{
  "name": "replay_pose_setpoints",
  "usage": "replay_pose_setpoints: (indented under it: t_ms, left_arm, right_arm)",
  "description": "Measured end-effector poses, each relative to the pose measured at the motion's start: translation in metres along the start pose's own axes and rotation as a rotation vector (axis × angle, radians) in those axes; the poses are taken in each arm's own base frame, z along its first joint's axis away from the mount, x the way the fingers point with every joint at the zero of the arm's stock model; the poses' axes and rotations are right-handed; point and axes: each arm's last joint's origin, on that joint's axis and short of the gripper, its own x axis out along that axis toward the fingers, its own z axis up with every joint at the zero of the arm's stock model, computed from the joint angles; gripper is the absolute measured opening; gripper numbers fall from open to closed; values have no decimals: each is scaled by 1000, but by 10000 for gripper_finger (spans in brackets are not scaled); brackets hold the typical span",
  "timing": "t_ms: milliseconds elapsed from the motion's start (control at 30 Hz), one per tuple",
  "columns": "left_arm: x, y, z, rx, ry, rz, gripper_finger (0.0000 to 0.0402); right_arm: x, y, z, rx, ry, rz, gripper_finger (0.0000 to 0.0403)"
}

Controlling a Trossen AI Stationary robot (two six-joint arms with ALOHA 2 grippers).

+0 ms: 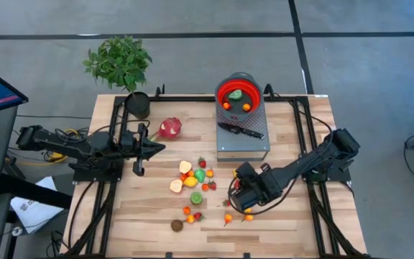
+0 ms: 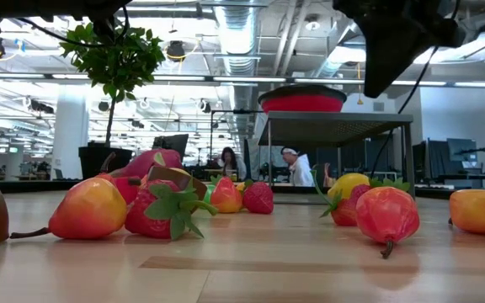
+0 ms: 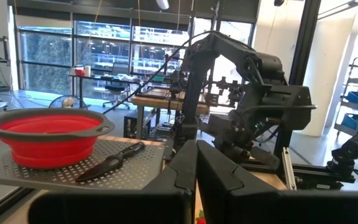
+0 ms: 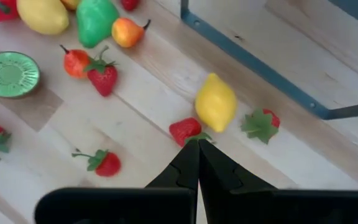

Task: Pick & Place Fruit
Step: Put the lemon into the red colander on the shelf

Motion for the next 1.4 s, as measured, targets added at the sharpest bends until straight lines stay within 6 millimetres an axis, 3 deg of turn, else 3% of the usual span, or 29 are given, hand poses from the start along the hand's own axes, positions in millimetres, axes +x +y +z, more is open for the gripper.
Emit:
replay_pose_setpoints:
  t_ms: [333, 567, 900, 1233, 1400]
  left_arm:
    - [0, 0, 0, 0, 0, 0, 3]
    - [0, 0, 0, 0, 0, 0, 3]
    - [0, 0, 0, 0, 0, 0, 3]
    - [0, 0, 0, 0, 0, 1, 3]
    - [0, 0, 0, 0, 0, 0, 3]
  right_arm:
    - [38, -3, -22, 68, -10, 53, 0]
    - [38, -15, -24, 82, -14, 59, 0]
    - [56, -28, -35, 87, -28, 119, 0]
    - [59, -34, -29, 19, -41, 105, 1]
    - [62, -35, -24, -39, 17, 111, 32]
